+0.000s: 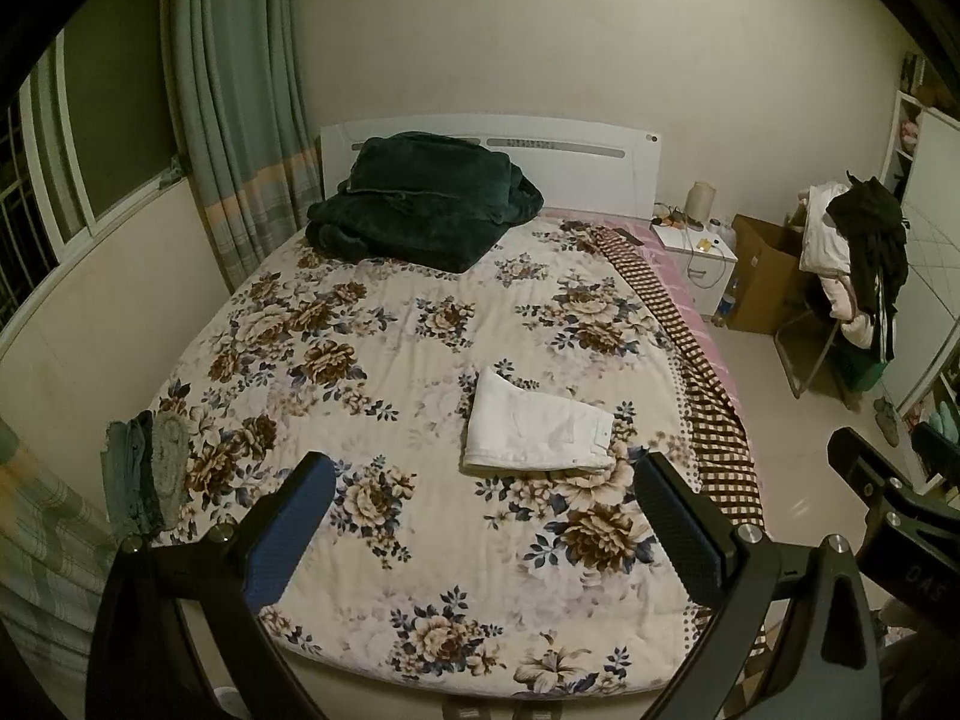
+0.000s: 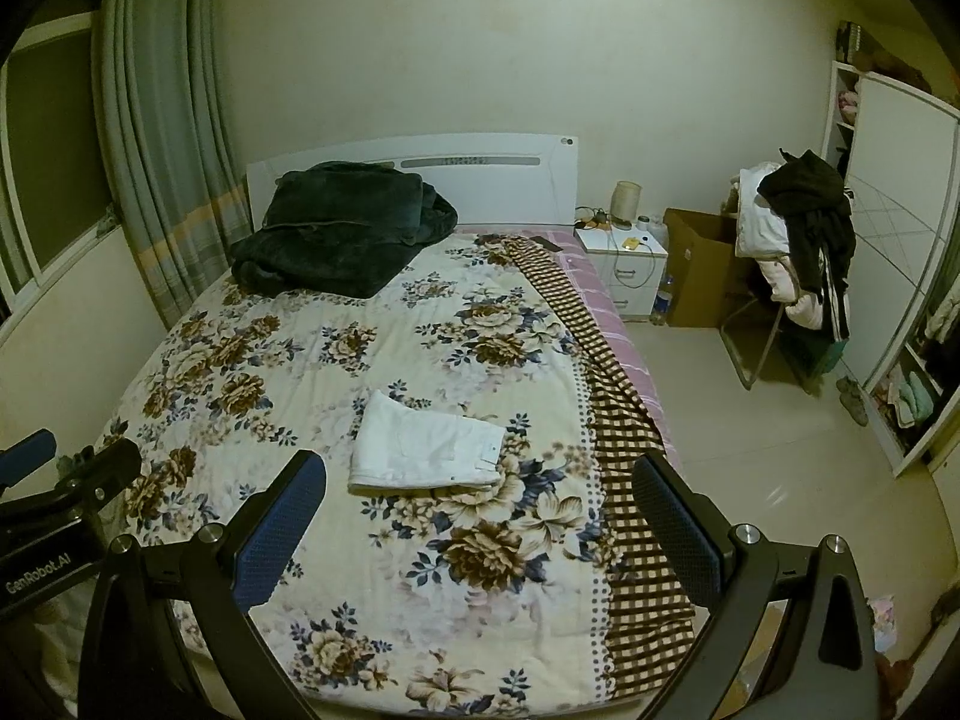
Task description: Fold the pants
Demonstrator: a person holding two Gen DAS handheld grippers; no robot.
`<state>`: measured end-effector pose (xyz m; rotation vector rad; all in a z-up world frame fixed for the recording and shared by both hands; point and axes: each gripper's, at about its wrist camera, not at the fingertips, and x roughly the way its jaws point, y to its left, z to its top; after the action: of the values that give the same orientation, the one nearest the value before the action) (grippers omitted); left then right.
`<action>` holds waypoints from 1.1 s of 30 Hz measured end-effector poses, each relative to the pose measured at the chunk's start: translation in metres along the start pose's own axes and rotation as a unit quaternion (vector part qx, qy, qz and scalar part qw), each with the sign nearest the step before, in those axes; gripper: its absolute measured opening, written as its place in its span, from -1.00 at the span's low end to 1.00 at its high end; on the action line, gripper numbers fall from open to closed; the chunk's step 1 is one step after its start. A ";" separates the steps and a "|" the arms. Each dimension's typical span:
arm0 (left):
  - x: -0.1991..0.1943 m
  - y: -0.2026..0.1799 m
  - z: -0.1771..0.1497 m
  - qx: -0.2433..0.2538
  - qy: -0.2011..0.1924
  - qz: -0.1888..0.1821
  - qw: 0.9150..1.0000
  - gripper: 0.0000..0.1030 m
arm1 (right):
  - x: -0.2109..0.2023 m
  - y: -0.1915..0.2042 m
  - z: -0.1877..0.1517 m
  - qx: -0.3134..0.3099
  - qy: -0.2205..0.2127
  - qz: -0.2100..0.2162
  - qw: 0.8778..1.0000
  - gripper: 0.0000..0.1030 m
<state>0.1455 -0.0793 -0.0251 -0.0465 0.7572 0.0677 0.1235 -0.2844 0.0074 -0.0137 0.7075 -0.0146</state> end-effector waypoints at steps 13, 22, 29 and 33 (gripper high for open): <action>-0.001 -0.002 0.000 -0.001 0.000 0.001 1.000 0.98 | 0.001 0.003 -0.007 0.002 0.005 0.003 1.000 1.00; -0.001 -0.004 0.001 -0.002 0.000 0.000 1.000 0.98 | 0.002 0.004 -0.008 0.003 0.005 0.002 1.000 1.00; 0.000 -0.006 0.006 -0.002 0.000 -0.001 1.000 0.98 | 0.001 0.002 -0.008 0.004 0.008 0.000 1.000 1.00; -0.001 -0.006 0.004 -0.003 0.000 -0.002 1.000 0.98 | 0.001 0.002 -0.008 0.004 0.008 0.001 1.000 1.00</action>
<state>0.1481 -0.0846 -0.0213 -0.0540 0.7570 0.0658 0.1189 -0.2826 0.0010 -0.0052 0.7236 -0.0168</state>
